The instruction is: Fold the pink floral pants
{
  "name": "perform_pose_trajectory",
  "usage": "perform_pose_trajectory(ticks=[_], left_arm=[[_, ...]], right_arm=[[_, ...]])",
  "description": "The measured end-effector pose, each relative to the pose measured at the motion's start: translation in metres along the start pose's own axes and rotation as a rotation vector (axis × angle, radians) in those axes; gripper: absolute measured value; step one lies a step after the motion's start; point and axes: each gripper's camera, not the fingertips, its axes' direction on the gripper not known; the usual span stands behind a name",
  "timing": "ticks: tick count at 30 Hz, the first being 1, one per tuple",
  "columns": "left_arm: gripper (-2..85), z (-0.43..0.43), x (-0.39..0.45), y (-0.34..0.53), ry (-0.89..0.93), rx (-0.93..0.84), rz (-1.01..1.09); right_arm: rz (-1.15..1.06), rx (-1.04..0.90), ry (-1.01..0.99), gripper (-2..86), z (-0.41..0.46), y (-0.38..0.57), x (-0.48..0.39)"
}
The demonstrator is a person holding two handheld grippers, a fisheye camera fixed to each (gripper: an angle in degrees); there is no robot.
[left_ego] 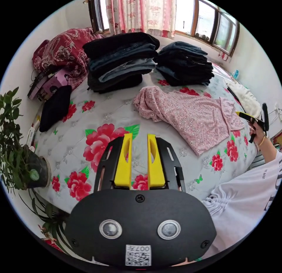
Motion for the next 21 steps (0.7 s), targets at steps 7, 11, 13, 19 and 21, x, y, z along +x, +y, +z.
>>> perform_pose_trajectory(ticks=[7,11,13,19,21], left_arm=[[11.6,0.091,0.167,-0.008,0.157,-0.126,0.188],[1.0,0.114,0.218,-0.043,-0.009,-0.127,0.33],[-0.1,0.115,0.219,-0.056,-0.001,-0.178,0.395],[-0.8,-0.023,0.158,-0.082,0.08,0.1,0.243],[-0.8,-0.08,0.141,-0.08,0.144,0.206,0.207]], right_arm=[[0.134,-0.249,0.124,8.6,0.092,-0.085,0.065],[0.151,-0.167,0.065,2.2,0.048,-0.081,0.106],[0.145,-0.027,-0.012,1.1,-0.005,-0.072,0.124],[0.191,0.417,-0.292,0.1,-0.209,0.01,0.186],[0.202,0.53,-0.383,0.0,-0.252,0.045,0.192]])
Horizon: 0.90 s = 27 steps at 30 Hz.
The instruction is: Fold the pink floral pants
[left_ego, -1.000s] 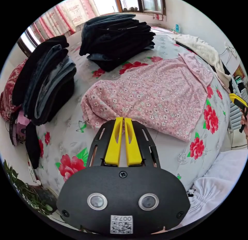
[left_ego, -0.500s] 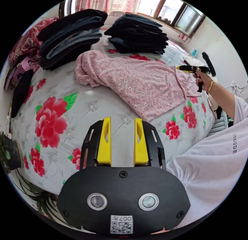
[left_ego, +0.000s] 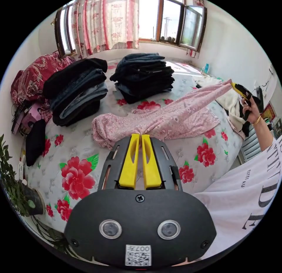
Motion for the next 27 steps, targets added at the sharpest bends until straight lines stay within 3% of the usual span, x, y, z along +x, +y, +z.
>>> perform_pose_trajectory(ticks=[2,4,6,9,12,20,27], left_arm=[[-0.8,-0.071,0.007,-0.009,0.007,0.063,0.111],[-0.6,-0.109,0.02,-0.01,-0.014,0.03,0.252],[-0.2,-0.122,0.029,-0.007,0.036,-0.088,0.374],[2.8,-0.087,0.021,0.015,0.131,-0.256,0.388],[5.7,-0.023,-0.012,0.056,0.169,-0.396,0.234],[8.8,0.055,-0.159,0.162,0.183,-0.434,-0.409],[10.6,0.12,-0.167,0.162,0.273,-0.376,-0.517]], right_arm=[[0.007,0.091,-0.057,0.0,-0.052,0.019,-0.013],[-0.024,0.06,-0.019,0.2,-0.074,0.034,-0.022],[-0.048,-0.05,0.062,0.5,-0.076,0.054,-0.022],[0.004,-0.38,0.207,1.8,-0.046,0.108,0.005],[0.095,-0.584,0.297,4.5,-0.019,0.165,0.032],[0.113,-0.472,0.362,8.6,0.008,0.168,0.046],[-0.079,-0.486,0.374,9.2,0.076,0.127,0.011]])
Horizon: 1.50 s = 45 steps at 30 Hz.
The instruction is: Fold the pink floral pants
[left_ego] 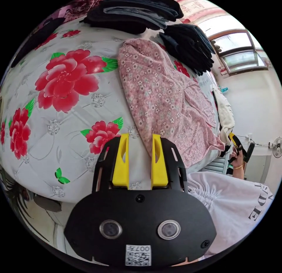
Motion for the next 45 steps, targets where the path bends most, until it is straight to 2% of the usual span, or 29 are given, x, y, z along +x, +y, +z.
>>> perform_pose_trajectory(ticks=[3,5,7,9,12,14,16,18,20,23,25,27,31,34,38,42,45], left_arm=[[5.9,0.01,0.014,-0.009,-0.147,0.056,0.024],[1.6,0.016,0.017,-0.017,-0.103,0.014,0.058],[0.1,0.011,0.017,-0.022,-0.048,-0.001,0.077],[-0.5,-0.009,0.017,-0.024,-0.008,0.047,0.075],[-0.7,-0.067,0.024,-0.025,0.048,0.186,0.087],[-0.6,-0.112,0.046,-0.026,0.087,0.249,0.181],[-0.3,-0.135,0.07,-0.03,0.088,0.272,0.274],[0.6,-0.138,0.102,-0.039,0.097,0.237,0.399],[4.9,-0.112,0.137,-0.054,0.128,0.127,0.541],[9.3,-0.06,0.141,-0.07,0.102,-0.002,0.491],[9.4,-0.055,0.127,-0.064,0.094,0.039,0.425],[8.3,-0.064,0.102,-0.05,0.112,0.127,0.345],[7.6,-0.072,0.018,-0.021,0.111,0.147,0.121],[7.4,-0.068,-0.03,-0.005,0.1,0.159,0.023],[8.7,-0.031,-0.077,-0.008,0.243,0.165,-0.106],[11.0,0.006,-0.091,-0.04,0.297,0.179,-0.166],[9.9,0.008,-0.088,-0.073,0.388,0.282,-0.222]], right_arm=[[-0.006,-0.189,0.059,8.6,0.06,-0.005,0.002],[0.03,-0.424,0.075,6.5,0.126,0.019,0.017],[0.034,-0.461,0.058,4.4,0.144,0.036,0.022],[0.039,-0.383,0.036,2.5,0.128,0.035,0.023],[0.01,-0.123,0.025,0.8,0.057,0.023,0.026],[0.016,0.127,0.029,0.4,-0.017,0.028,0.037],[0.086,0.238,0.064,0.6,-0.053,0.041,0.058],[0.206,0.257,0.102,1.2,-0.064,0.059,0.09],[0.364,0.208,0.186,2.2,-0.052,0.084,0.12],[0.403,0.181,0.149,2.9,-0.019,0.111,0.11],[0.389,0.12,0.065,3.5,0.011,0.12,0.092],[0.312,0.085,-0.013,4.1,0.039,0.128,0.061],[-0.097,-0.044,-0.175,6.1,0.109,0.136,-0.059],[-0.433,-0.171,-0.193,7.3,0.161,0.146,-0.163],[-0.778,-0.275,-0.133,8.1,0.226,0.166,-0.275],[-0.85,-0.354,-0.102,7.9,0.276,0.18,-0.319],[-0.855,-0.444,-0.054,6.5,0.311,0.198,-0.336]])
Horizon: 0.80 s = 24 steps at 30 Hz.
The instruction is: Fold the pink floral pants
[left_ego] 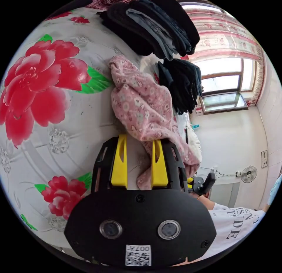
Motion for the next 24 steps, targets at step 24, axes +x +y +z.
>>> perform_pose_trajectory(ticks=[24], left_arm=[[9.0,0.088,0.193,0.026,-0.383,-0.23,0.59]], right_arm=[[0.167,0.049,-0.281,0.4,0.002,0.029,0.006]])
